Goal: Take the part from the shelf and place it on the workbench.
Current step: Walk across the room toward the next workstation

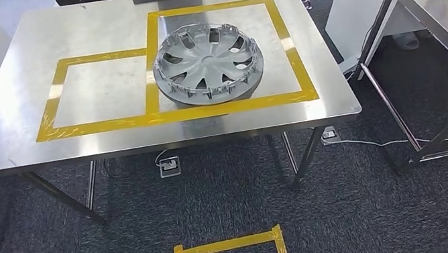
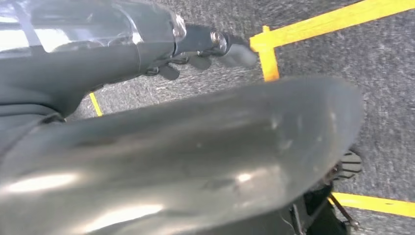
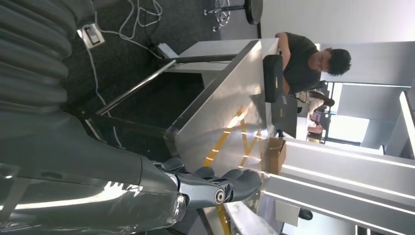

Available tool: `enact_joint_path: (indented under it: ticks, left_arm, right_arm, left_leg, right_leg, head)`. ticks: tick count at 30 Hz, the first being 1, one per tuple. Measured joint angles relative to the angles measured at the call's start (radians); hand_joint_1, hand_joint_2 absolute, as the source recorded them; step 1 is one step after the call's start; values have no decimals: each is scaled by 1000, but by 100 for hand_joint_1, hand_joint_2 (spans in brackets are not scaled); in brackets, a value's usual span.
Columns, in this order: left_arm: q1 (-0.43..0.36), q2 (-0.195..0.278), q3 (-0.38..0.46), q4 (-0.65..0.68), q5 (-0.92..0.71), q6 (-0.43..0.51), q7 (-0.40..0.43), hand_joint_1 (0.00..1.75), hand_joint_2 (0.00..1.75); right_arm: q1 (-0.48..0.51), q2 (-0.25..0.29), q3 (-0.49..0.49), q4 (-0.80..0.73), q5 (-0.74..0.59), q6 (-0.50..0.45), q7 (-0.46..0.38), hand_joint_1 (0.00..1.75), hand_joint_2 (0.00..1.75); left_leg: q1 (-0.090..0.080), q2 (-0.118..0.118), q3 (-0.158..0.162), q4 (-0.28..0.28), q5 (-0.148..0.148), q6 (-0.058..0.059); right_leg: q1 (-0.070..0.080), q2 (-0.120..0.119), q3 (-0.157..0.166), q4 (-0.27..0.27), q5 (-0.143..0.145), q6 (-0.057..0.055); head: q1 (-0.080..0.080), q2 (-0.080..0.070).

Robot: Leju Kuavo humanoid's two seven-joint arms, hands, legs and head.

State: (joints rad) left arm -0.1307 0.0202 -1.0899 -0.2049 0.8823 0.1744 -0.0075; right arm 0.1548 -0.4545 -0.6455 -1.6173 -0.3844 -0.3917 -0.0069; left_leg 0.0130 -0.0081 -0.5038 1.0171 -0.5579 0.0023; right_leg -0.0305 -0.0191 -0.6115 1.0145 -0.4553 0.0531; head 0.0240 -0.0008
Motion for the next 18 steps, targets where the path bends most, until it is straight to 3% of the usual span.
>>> enact_joint_path:
  ticks: [2, 4, 5, 6, 7, 9, 11, 12, 14, 15, 16, 18]
  left_arm:
    - [0, 0, 0, 0, 4, 0, 6, 0, 0]
    - [0, 1, 0, 0, 8, 0, 9, 0, 0]
    - [0, 1, 0, 0, 9, 0, 10, 0, 0]
    - [0, 2, 0, 0, 11, 1, 10, 0, 0]
    - [0, 3, 0, 0, 13, 3, 9, 0, 0]
    - [0, 4, 0, 0, 19, 9, 5, 0, 0]
    - [0, 3, 1, -2, 26, 14, -2, 0, 0]
    - [-1, 2, 1, -4, 30, 15, -4, 0, 0]
    - [-1, 2, 1, -7, 37, 15, -5, 0, 0]
    - [0, 4, 2, -8, 41, 15, -3, 0, 0]
    - [1, 6, 2, -8, 44, 15, -1, 0, 0]
    - [1, 11, 2, -9, 50, 15, 6, 0, 0]
  right_arm:
    - [11, 18, 7, 39, -17, 6, -40, 0, 0]
    - [16, 41, 17, 85, -37, 12, -80, 0, 0]
    - [17, 55, 25, 114, -49, 16, -101, 0, 0]
    - [17, 70, 35, 146, -61, 21, -122, 0, 0]
    - [16, 83, 46, 181, -71, 26, -142, 0, 0]
    - [7, 106, 72, 253, -76, 27, -166, 0, 0]
    - [-11, 124, 107, 336, -65, 21, -180, 0, 0]
    - [-23, 134, 126, 383, -61, 19, -195, 0, 0]
    - [-49, 155, 163, 488, -62, 28, -235, 0, 0]
    - [-65, 169, 183, 547, -64, 40, -251, 0, 0]
    - [-83, 183, 205, 609, -65, 53, -259, 0, 0]
    - [-117, 220, 252, 732, -54, 80, -253, 0, 0]
  left_leg:
    - [-1, 0, -20, -2, 20, 20]
    - [-10, 0, -44, -2, 39, 31]
    - [-15, -1, -56, -1, 49, 35]
    - [-22, -1, -69, -1, 60, 37]
    - [-29, -1, -81, -1, 69, 40]
    - [-39, -1, -101, -1, 88, 42]
    - [-43, 2, -115, -2, 105, 38]
    - [-39, 4, -119, -3, 115, 33]
    - [-31, 7, -125, -9, 133, 21]
    - [-28, 7, -129, -9, 129, 15]
    - [-27, 6, -137, 4, 105, 9]
    - [-22, 4, -162, 87, 11, -7]
  right_leg:
    - [-1, 4, -17, 61, -76, 6]
    - [0, 8, -36, 180, -165, 7]
    - [1, 9, -39, 229, -185, 5]
    - [3, 9, -31, 253, -182, -1]
    - [7, 9, -10, 243, -160, -9]
    - [21, 12, 70, 135, -109, -40]
    - [37, 13, 152, -2, -103, -71]
    - [44, 13, 173, -43, -106, -80]
    - [51, 13, 177, -74, -89, -83]
    - [51, 11, 173, -85, -73, -83]
    - [48, 9, 168, -96, -56, -86]
    - [39, 7, 144, -104, -29, -82]
  head:
    - [10, 0]
    - [21, 0]
    - [25, 0]
    - [27, 0]
    - [28, 0]
    - [31, 0]
    - [28, 0]
    - [26, 0]
    - [31, 0]
    - [37, 0]
    - [42, 0]
    - [42, 0]
